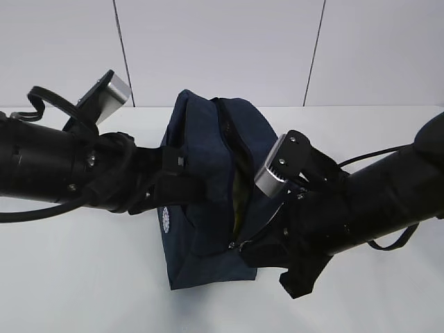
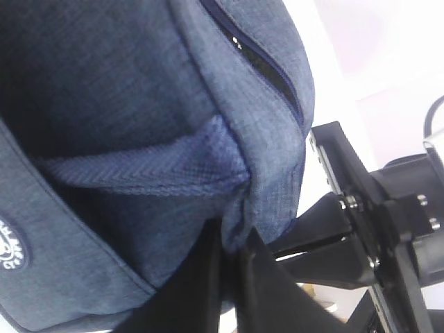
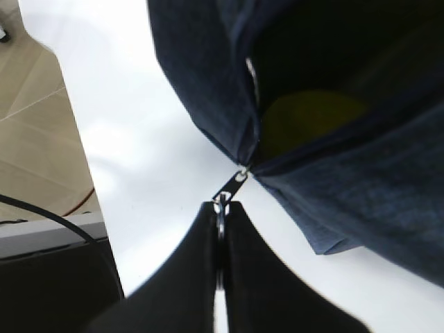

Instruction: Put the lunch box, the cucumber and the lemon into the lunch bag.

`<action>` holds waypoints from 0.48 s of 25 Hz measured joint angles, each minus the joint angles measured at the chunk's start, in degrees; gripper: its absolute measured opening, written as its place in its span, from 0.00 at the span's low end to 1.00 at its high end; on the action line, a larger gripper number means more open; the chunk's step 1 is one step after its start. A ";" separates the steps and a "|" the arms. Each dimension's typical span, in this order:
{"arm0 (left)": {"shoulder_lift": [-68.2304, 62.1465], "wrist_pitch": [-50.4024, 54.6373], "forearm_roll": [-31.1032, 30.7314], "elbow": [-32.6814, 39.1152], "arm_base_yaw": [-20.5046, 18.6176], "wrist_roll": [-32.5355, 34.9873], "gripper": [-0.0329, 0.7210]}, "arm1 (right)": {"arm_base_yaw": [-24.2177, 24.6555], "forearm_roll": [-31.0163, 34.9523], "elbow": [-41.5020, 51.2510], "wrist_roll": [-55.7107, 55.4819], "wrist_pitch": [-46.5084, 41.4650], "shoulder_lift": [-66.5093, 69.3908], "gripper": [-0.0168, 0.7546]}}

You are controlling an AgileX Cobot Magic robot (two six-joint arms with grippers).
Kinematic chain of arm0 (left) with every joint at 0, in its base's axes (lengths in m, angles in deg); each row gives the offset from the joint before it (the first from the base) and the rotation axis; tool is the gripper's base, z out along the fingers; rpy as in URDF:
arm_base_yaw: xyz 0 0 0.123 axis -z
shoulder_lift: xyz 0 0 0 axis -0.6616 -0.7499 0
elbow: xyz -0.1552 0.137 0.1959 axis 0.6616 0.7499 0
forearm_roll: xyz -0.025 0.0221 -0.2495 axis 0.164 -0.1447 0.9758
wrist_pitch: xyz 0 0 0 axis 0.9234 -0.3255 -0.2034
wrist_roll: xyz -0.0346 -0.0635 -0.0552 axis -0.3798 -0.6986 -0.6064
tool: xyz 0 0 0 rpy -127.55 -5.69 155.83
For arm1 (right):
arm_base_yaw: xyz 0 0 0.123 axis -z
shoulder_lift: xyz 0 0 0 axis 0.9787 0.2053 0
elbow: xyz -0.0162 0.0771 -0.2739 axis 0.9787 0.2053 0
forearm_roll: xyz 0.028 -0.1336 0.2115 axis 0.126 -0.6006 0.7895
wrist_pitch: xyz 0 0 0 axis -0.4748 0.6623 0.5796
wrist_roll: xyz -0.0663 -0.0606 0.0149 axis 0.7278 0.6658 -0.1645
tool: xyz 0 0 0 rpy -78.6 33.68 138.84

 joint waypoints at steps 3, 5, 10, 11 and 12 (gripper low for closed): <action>0.00 0.00 0.00 0.00 0.00 0.14 0.04 | 0.00 0.36 0.00 -0.09 0.00 -1.18 0.03; 0.00 0.00 0.00 0.00 0.00 0.34 0.04 | 0.00 0.92 0.00 -0.09 0.00 -2.33 0.03; 0.00 -0.13 0.00 0.00 0.00 0.70 0.04 | 0.00 1.61 0.00 -0.09 0.00 -3.27 0.03; 0.00 -0.13 0.00 0.00 0.00 0.70 0.04 | 0.00 1.86 0.00 -0.13 0.00 -3.27 0.03; 0.00 -0.13 0.00 0.00 0.00 0.70 0.04 | 0.00 1.99 0.00 -0.13 0.00 -3.27 0.03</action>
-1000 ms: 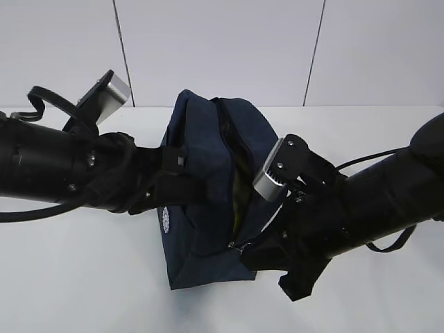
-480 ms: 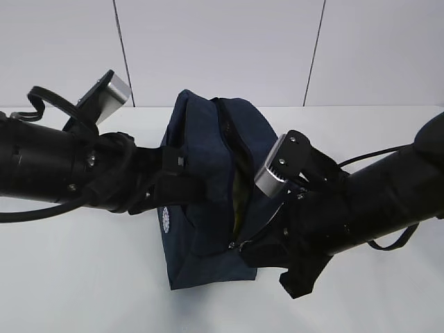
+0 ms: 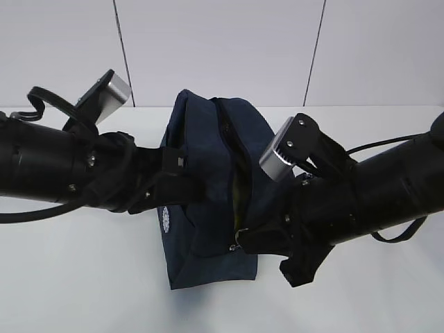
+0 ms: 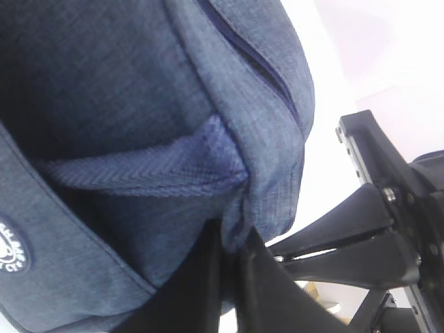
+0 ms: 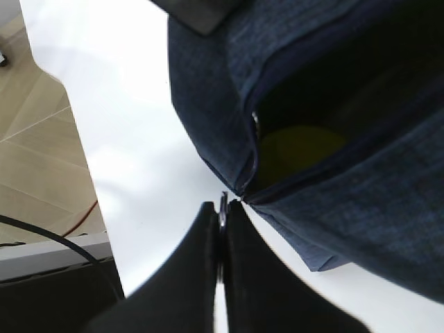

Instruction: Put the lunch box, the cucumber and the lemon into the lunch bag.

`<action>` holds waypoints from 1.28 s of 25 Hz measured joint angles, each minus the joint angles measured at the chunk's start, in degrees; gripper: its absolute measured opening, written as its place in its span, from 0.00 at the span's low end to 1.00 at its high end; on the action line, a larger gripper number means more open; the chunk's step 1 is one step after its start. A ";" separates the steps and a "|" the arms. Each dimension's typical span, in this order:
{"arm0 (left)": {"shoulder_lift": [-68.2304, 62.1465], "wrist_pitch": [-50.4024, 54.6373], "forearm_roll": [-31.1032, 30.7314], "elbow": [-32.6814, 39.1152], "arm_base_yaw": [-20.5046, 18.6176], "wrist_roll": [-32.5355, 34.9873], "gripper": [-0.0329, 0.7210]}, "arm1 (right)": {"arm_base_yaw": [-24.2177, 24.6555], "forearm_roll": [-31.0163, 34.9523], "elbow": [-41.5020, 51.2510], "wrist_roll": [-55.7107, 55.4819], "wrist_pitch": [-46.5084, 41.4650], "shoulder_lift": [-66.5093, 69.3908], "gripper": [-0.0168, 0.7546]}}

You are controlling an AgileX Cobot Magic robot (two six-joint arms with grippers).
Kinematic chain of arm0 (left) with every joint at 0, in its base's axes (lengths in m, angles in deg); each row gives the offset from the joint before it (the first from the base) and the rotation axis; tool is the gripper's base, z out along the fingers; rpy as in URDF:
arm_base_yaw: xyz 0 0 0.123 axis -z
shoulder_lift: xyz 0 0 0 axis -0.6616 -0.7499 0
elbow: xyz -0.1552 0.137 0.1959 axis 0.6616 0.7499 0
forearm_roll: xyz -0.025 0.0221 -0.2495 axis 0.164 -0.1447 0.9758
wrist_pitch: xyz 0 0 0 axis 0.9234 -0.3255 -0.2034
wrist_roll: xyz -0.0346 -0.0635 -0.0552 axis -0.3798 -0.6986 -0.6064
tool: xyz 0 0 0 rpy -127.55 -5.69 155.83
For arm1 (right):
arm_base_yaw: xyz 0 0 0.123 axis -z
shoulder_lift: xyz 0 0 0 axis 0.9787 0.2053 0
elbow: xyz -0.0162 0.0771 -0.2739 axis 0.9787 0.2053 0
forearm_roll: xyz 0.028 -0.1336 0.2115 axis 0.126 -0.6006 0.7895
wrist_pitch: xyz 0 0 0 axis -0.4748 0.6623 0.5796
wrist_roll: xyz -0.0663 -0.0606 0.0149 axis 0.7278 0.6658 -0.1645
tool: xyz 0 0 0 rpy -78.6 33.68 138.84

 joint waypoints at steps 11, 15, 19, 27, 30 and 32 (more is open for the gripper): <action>0.00 -0.10 -0.94 0.00 0.00 0.05 0.04 | 0.00 1.35 -0.09 0.00 0.00 0.00 0.03; 0.00 -0.10 -1.30 0.00 0.00 0.05 0.04 | 0.00 2.82 -0.45 -0.10 0.00 0.00 0.03; 0.00 -0.10 -1.66 0.00 0.00 0.05 0.04 | 0.00 3.19 -0.45 -0.10 0.00 0.00 0.03; 0.00 -0.32 -1.74 0.00 0.00 0.05 0.04 | 0.00 5.67 -0.45 -0.10 2.89 -3.35 0.03; 0.00 -0.50 -1.74 0.00 0.00 0.05 0.04 | 0.00 5.80 -0.45 -0.10 3.79 -4.62 0.03; 0.00 -0.54 -1.74 0.00 0.00 0.13 0.04 | 0.00 6.31 -0.45 -0.10 4.38 -5.17 0.03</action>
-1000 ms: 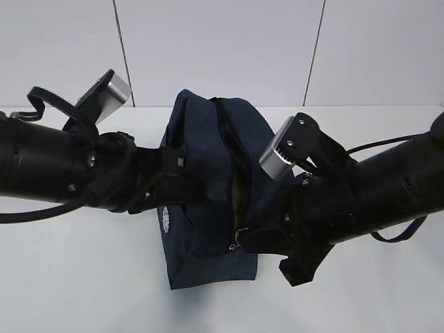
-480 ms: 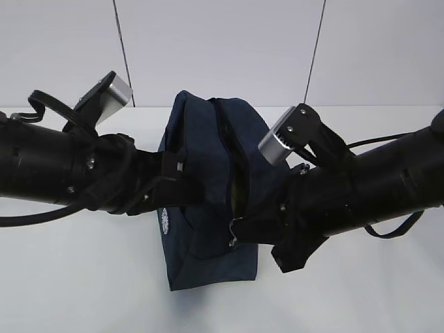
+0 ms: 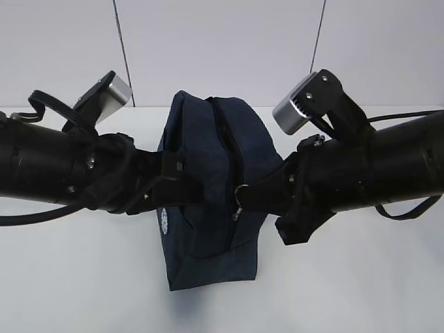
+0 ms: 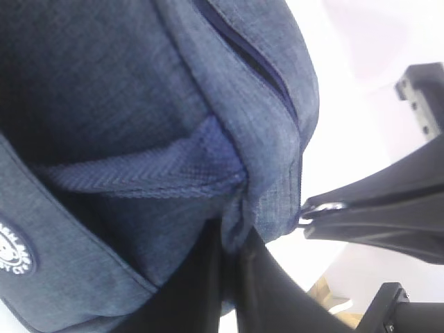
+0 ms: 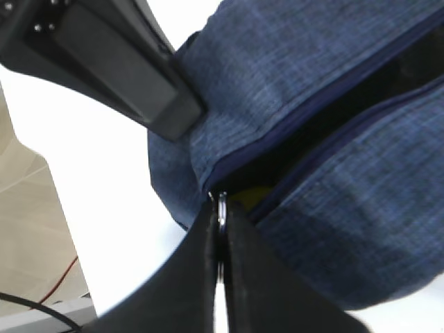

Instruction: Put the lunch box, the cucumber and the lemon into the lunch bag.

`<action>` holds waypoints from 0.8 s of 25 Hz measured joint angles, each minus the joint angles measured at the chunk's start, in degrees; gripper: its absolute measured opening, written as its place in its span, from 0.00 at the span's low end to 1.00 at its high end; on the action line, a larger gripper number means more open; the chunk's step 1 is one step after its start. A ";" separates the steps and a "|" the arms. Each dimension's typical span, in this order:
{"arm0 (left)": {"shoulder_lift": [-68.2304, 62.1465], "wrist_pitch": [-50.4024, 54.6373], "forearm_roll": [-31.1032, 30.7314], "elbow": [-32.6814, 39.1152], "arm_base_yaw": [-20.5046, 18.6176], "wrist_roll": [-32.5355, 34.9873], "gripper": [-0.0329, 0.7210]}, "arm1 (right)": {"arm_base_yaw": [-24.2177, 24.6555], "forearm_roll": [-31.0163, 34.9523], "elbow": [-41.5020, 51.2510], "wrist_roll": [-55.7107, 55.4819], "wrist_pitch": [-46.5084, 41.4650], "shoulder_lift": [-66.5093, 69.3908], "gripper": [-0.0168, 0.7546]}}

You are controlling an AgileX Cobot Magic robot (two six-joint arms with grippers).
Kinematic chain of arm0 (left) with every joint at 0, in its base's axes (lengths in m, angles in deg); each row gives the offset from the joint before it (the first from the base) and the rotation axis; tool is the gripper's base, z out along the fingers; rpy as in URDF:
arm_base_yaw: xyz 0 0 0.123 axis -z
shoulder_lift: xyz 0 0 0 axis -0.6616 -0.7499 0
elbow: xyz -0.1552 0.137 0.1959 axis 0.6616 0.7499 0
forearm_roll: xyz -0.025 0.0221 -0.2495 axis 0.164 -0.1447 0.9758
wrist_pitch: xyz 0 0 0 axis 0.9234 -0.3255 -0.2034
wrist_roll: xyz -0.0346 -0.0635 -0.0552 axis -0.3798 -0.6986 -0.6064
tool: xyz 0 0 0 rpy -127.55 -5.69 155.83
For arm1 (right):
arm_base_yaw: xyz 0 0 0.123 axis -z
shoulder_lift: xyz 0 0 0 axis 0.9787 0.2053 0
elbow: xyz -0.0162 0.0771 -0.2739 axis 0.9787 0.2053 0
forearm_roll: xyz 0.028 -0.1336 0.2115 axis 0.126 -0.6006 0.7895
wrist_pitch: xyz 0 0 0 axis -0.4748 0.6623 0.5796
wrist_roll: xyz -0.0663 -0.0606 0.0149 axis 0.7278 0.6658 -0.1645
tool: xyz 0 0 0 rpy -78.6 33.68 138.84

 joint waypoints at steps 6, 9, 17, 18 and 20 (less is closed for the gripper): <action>0.00 -0.14 0.00 0.00 0.00 0.05 0.04 | 0.00 1.21 -1.91 0.67 0.25 -0.22 0.03; 0.00 -0.18 0.00 0.00 0.00 0.14 0.04 | 0.00 1.21 -3.97 0.75 0.39 -0.22 0.03; 0.00 -0.59 -0.03 0.00 0.00 0.19 0.04 | 0.00 1.72 -5.37 0.88 3.30 -0.22 0.03; 0.00 -0.59 -0.13 0.00 0.00 0.27 0.04 | 0.00 2.25 -5.48 0.88 3.28 0.06 0.03; 0.00 -0.68 -0.37 0.00 0.00 0.33 0.04 | 0.00 3.80 -5.81 1.20 3.42 0.84 0.03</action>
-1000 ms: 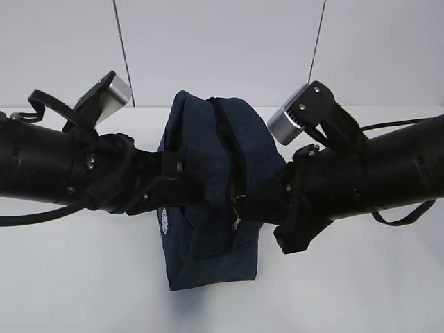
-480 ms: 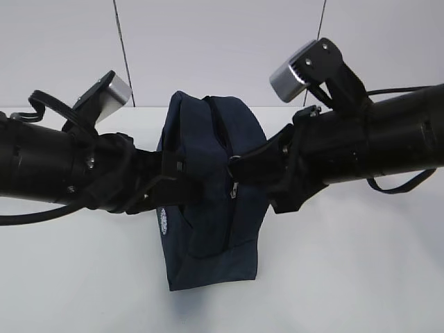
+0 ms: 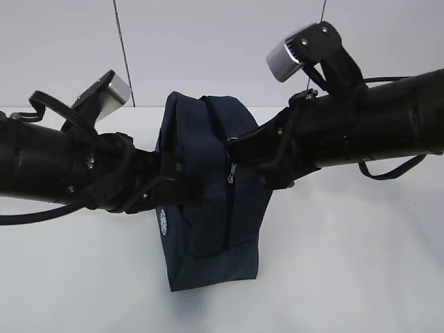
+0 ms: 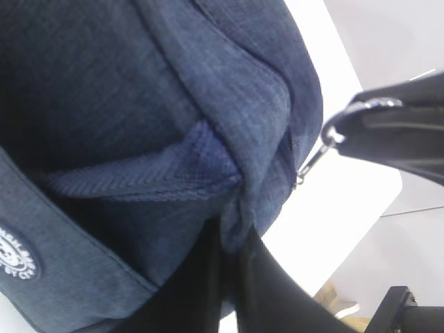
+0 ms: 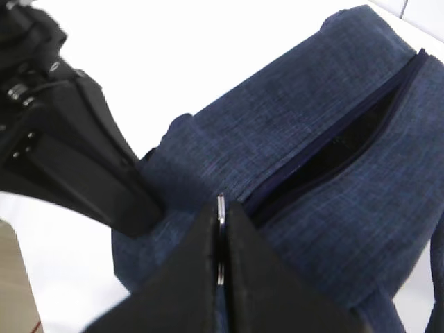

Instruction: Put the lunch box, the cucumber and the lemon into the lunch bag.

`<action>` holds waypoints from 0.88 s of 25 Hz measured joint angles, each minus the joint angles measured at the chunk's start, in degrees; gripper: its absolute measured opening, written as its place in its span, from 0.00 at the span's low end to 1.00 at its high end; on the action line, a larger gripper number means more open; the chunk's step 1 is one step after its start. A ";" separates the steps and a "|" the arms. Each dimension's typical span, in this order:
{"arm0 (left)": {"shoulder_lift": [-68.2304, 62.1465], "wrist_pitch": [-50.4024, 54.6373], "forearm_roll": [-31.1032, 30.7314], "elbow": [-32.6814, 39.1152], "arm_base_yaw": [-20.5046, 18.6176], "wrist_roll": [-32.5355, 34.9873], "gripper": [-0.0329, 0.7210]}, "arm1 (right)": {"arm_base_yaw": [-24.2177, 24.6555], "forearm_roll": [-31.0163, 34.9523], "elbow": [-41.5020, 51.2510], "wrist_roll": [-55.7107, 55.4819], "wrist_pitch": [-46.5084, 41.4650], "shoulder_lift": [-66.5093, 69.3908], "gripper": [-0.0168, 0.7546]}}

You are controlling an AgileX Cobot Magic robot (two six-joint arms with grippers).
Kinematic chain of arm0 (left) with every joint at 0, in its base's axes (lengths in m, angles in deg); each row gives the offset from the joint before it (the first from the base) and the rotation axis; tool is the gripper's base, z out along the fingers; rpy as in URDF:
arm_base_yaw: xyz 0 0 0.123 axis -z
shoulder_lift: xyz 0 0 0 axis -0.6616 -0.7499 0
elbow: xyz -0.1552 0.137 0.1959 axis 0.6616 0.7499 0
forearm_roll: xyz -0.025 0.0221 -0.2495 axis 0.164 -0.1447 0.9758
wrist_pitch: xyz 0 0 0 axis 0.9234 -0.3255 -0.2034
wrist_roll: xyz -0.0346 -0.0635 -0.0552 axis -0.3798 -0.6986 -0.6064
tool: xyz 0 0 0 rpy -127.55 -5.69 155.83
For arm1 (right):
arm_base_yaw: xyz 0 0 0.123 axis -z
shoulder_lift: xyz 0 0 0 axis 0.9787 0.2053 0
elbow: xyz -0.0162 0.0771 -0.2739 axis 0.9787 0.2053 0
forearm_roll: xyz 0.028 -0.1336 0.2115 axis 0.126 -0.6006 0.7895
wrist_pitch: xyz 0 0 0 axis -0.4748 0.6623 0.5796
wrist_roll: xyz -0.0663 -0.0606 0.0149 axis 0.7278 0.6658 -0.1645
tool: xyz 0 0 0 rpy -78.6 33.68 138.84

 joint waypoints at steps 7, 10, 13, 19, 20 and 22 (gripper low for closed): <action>0.00 -0.04 -1.89 0.00 0.00 0.08 0.04 | 0.00 3.20 -2.94 1.61 0.04 3.90 0.03; 0.00 -0.27 -1.98 0.00 0.00 0.08 0.04 | 0.00 3.33 -4.53 1.74 0.04 5.29 0.03; 0.00 -0.41 -1.98 0.00 0.00 0.13 0.04 | 0.00 3.60 -6.47 1.83 0.04 7.00 0.03; 0.00 -0.45 -2.10 0.00 0.00 0.21 0.04 | 0.00 4.26 -9.34 1.83 1.33 9.80 0.03; 0.00 -0.45 -2.21 0.00 0.00 0.21 0.04 | 0.00 4.52 -9.79 1.83 1.33 10.32 0.03; 0.00 -0.54 -2.21 0.00 0.00 0.21 0.04 | 0.00 4.77 -10.52 1.86 1.85 11.17 0.03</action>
